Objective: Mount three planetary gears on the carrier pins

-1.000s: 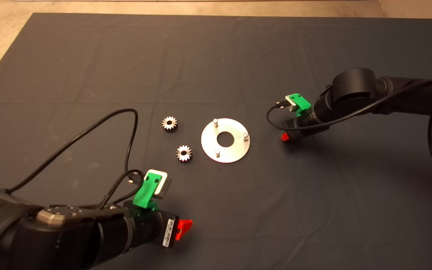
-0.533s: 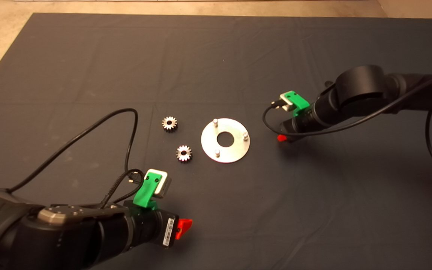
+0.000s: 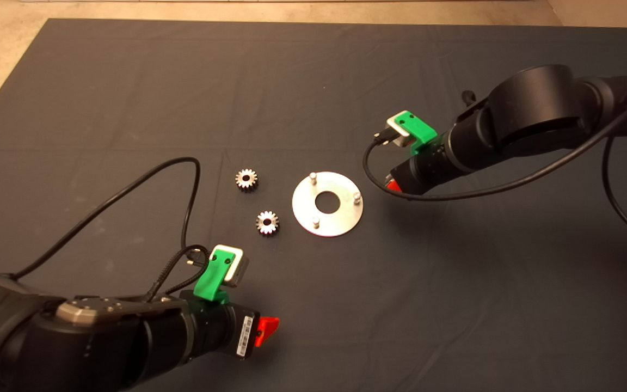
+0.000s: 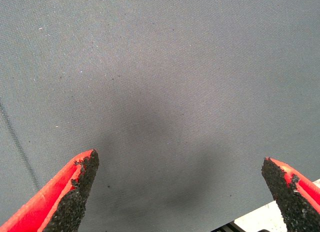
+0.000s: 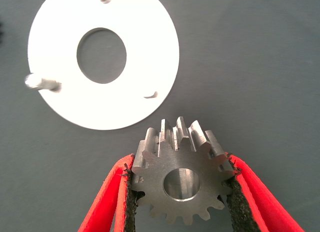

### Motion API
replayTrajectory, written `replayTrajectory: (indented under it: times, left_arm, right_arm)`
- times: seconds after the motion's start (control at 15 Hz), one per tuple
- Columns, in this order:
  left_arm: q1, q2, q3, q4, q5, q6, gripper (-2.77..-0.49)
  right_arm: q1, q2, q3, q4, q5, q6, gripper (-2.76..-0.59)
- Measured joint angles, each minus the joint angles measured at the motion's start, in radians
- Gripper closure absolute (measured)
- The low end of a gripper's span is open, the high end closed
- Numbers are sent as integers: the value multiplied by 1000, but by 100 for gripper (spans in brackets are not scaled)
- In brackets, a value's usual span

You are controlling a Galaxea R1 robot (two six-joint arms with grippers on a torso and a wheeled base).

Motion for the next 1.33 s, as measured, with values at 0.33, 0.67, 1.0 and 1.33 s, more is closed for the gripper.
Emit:
replayTrajectory:
  times: [0.33, 0.67, 1.0, 1.33]
  left_arm:
    - [0, 1, -3, 0, 0, 0, -235]
    - [0, 1, -4, 1, 0, 0, -235]
    - [0, 2, -4, 1, 0, 0, -235]
    - [0, 2, -4, 7, 0, 0, -235]
  right_arm:
    - [-2, 66, -44, 0, -4, -3, -99]
    - [-25, 71, -87, -1, -20, -38, -99]
    - [-42, 98, -102, -1, -64, -50, -100]
    - [-41, 137, -127, -1, -59, -53, -99]
